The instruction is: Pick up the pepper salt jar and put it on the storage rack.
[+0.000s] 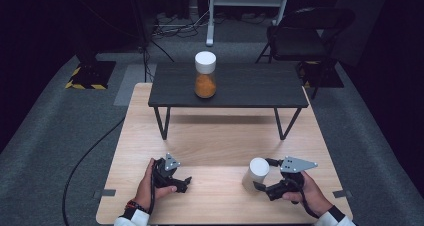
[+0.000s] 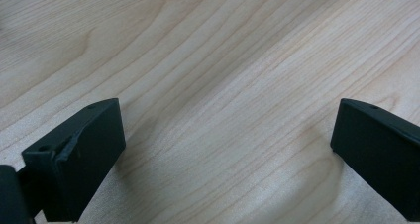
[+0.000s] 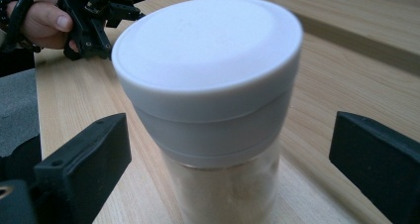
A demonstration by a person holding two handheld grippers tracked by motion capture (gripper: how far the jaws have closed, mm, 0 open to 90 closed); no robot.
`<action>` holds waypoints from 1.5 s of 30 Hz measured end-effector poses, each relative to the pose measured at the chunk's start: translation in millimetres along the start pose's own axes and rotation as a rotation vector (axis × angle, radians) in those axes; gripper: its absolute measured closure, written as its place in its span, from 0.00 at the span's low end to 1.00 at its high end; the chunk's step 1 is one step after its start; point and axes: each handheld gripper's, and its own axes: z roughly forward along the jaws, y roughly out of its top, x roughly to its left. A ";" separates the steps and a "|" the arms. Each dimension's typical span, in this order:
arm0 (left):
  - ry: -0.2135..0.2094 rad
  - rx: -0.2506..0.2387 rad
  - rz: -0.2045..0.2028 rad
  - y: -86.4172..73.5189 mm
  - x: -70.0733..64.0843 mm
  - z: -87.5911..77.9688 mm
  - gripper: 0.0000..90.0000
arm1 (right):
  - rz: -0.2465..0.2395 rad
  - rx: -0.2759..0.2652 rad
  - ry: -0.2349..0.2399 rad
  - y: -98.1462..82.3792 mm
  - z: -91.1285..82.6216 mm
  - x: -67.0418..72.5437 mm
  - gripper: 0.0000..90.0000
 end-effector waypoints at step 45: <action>0.003 0.000 -0.004 0.0 -0.9 0.1 0.00 | -0.082 -0.110 -0.128 -0.4 -9.2 19.8 0.38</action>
